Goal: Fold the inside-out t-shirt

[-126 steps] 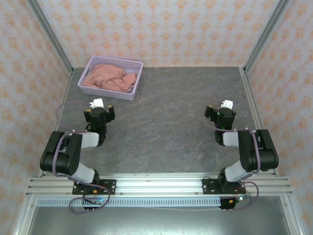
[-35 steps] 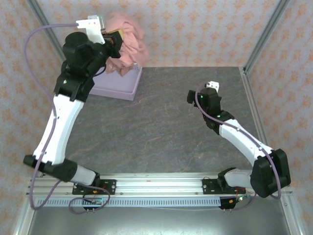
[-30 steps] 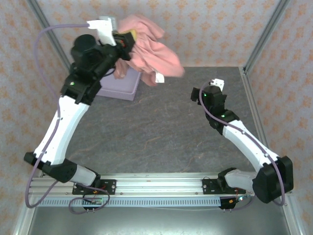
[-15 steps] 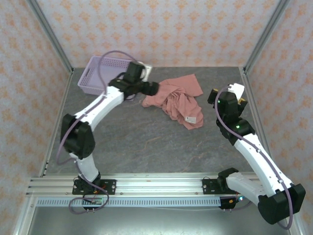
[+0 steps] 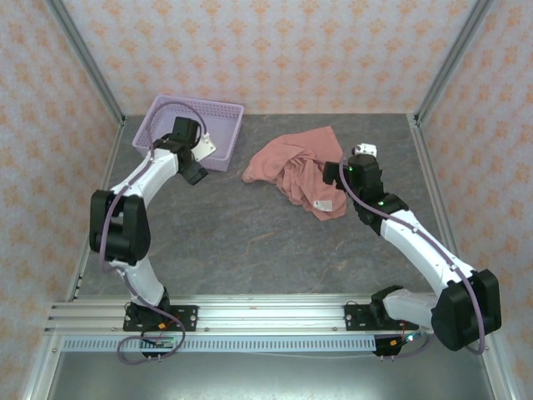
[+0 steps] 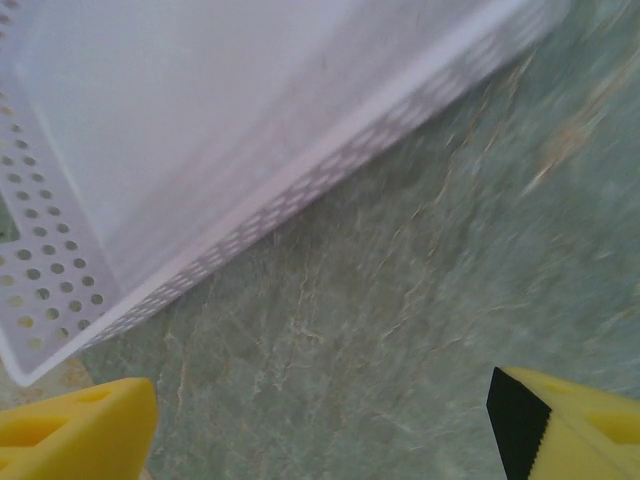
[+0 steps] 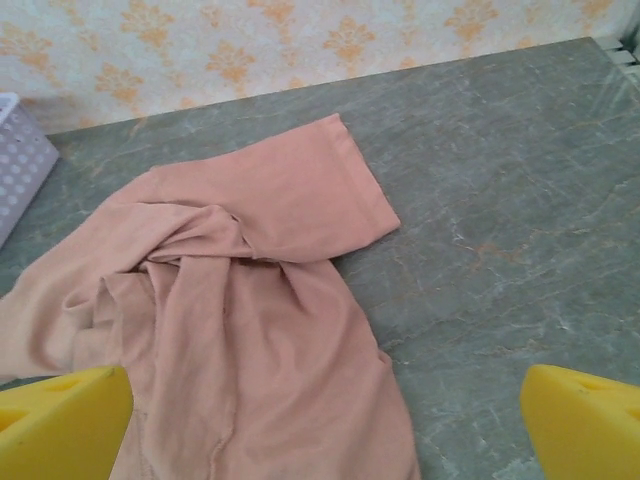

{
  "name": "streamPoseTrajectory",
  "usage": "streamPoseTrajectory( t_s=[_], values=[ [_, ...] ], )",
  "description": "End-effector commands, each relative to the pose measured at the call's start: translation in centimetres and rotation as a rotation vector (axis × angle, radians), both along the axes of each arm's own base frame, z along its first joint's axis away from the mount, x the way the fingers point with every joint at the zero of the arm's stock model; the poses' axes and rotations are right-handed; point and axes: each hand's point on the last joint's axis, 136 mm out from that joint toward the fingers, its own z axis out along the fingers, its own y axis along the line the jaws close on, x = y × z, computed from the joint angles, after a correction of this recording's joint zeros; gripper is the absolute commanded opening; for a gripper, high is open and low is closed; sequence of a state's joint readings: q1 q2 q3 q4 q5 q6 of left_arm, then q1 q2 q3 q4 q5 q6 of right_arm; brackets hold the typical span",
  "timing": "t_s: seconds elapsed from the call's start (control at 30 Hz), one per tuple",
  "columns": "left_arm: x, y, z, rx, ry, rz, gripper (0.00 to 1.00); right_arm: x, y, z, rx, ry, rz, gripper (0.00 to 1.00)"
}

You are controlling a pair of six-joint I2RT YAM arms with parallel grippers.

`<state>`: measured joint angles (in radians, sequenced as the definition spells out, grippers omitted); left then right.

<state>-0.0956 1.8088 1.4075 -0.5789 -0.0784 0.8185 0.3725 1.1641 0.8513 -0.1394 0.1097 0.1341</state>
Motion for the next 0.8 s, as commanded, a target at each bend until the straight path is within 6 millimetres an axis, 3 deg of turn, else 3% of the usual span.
streamPoseTrajectory(
  t_s=[0.0, 0.17, 0.4, 0.53, 0.63, 0.77],
  values=[
    [1.8, 2.7, 0.2, 0.184, 0.031, -0.073, 0.88, 0.8, 1.1, 2.3, 0.063, -0.066, 0.024, 1.0],
    [4.9, 2.6, -1.5, 0.193, 0.028, -0.096, 0.88, 0.7, 1.2, 1.7, 0.078, -0.057, 0.025, 1.0],
    [6.5, 2.0, -3.0, 0.177, 0.067, -0.128, 0.83, 0.8, 1.2, 1.2, 0.077, -0.048, 0.017, 1.0],
    [5.7, 1.7, -4.2, 0.137, 0.173, -0.114, 0.66, 1.3, 1.4, 0.3, 0.079, -0.024, 0.014, 1.0],
    [5.1, 1.8, -3.8, 0.088, 0.19, -0.055, 0.49, 1.5, 1.4, 0.0, 0.077, -0.02, 0.009, 1.0],
    [3.9, 2.3, -3.5, 0.064, 0.201, 0.027, 0.36, 1.9, 1.8, -0.5, 0.079, -0.006, 0.015, 1.0]
  ],
)
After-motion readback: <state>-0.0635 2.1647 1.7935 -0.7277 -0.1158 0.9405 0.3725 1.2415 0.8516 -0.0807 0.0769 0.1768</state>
